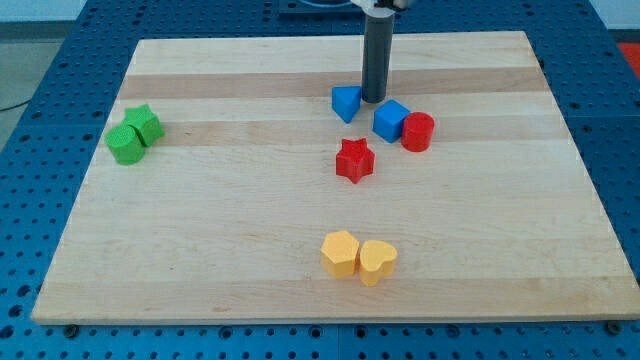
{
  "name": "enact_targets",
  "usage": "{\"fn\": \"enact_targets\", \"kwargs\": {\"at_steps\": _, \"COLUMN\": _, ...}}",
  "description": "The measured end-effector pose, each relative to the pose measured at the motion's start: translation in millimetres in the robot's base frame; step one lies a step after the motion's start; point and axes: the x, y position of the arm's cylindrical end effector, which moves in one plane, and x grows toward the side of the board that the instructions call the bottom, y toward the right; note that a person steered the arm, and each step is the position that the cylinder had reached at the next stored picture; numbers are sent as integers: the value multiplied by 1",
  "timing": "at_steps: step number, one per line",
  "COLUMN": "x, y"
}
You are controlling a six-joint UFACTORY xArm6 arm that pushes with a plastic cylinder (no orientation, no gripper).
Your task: Push the blue cube diagonally to yellow blocks
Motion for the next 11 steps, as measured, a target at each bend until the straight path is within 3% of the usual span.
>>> {"fn": "enact_targets", "kwargs": {"at_steps": 6, "x": 105, "y": 21}}
{"fn": "enact_targets", "kwargs": {"at_steps": 9, "x": 122, "y": -12}}
{"fn": "enact_targets", "kwargs": {"at_steps": 11, "x": 128, "y": 34}}
